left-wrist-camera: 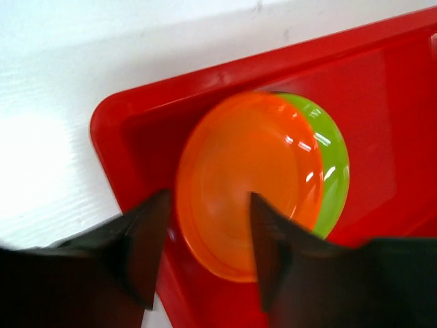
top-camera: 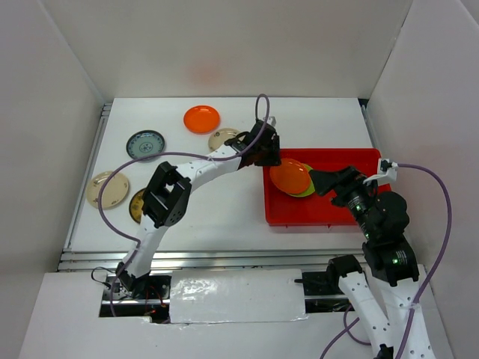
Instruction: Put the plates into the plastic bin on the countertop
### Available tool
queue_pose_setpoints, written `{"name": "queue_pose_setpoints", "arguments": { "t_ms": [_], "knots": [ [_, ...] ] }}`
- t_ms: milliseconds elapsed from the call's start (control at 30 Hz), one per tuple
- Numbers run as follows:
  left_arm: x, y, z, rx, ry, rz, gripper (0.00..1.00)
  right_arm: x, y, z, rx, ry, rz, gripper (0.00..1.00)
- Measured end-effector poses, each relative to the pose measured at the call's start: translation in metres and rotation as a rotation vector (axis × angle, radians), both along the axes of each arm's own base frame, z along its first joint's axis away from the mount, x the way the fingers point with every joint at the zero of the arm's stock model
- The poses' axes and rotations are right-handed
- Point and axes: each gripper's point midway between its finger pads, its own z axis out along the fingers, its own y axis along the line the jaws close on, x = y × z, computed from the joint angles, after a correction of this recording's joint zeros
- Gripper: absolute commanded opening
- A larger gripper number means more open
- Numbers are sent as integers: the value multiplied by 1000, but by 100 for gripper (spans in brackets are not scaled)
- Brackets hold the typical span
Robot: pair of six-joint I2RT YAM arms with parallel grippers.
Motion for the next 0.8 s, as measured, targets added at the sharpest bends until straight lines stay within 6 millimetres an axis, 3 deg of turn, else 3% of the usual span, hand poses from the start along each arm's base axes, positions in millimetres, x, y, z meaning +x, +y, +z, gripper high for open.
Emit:
{"name": "queue_pose_setpoints", "arguments": {
  "t_ms": [67, 100, 200, 267, 400, 500, 567, 667, 700, 733, 800],
  "knots": [
    [1, -3, 7, -16, -15, -11, 72, -1, 1, 0, 1, -1, 5, 100],
    [0, -4, 12, -25, -20, -17, 89, -1, 1, 0, 1, -2, 7, 100],
    [-7, 0, 27, -44, -41, -24, 99, -1, 2, 0, 2, -1, 16, 100],
    [-19, 15, 44, -49, -58, -3, 99, -1, 3, 0, 1, -1, 22, 100],
    [-28, 67, 93, -95, -89, 153, 99, -1, 4, -4, -1, 5, 29, 100],
    [-2, 129, 115, -164, -103, 347, 99, 1, 6, -11, -1, 15, 42, 100],
    [22, 175, 104, -183, -90, 475, 99, 2, 10, -15, 1, 17, 66, 100],
    [48, 231, 53, -186, -23, 608, 99, 2, 20, -19, 6, 5, 125, 100],
    [51, 239, 39, -186, -2, 625, 99, 1, 23, -20, 8, 3, 149, 100],
    [57, 248, 11, -185, 46, 637, 99, 0, 27, -21, 7, -1, 173, 100],
    [63, 251, -24, -200, 105, 633, 99, -2, 33, -19, 5, -8, 217, 100]
  ]
}}
